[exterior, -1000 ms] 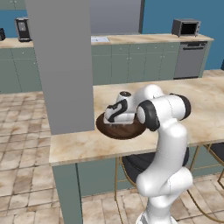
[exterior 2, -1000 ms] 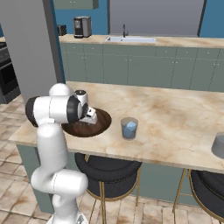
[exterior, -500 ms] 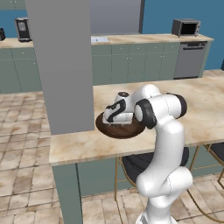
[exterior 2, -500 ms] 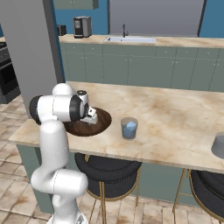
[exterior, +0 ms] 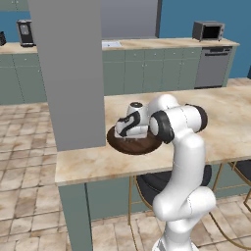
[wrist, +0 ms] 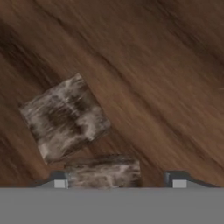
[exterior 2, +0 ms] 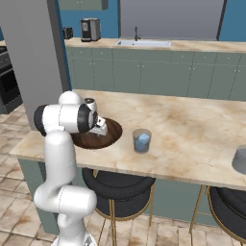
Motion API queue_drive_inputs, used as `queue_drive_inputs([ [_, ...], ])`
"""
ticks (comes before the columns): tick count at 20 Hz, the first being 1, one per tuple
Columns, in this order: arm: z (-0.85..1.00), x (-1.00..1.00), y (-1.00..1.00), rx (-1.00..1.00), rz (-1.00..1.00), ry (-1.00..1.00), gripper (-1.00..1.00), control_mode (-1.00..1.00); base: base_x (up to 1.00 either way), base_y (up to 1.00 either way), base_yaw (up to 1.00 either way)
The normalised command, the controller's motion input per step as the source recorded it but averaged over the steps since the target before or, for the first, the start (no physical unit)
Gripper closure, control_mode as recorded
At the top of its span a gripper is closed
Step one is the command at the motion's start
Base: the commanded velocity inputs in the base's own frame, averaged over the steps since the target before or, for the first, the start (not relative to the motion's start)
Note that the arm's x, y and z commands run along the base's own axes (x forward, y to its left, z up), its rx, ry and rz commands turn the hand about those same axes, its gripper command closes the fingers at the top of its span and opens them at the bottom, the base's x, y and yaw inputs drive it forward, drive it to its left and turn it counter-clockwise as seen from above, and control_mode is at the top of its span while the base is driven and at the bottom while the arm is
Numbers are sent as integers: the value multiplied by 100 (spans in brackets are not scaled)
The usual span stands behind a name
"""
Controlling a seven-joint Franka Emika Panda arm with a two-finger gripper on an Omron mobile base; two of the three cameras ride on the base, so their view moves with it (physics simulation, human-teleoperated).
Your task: There are four ice cubes in the ice bowl. Place two ice cubes in each glass of water.
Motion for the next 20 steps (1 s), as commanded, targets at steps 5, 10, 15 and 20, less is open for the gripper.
queue_drive_inputs([
  [5, -9, 0, 0, 0, -2, 1, 100, -100, 0, 0, 0],
  [10, 21, -6, 0, 0, -9, 7, 100, -100, 0, 0, 0],
  [15, 86, -54, 0, 0, -9, 5, 100, -100, 0, 0, 0],
  [20, 100, -95, 0, 0, -5, 0, 100, -100, 0, 0, 0],
])
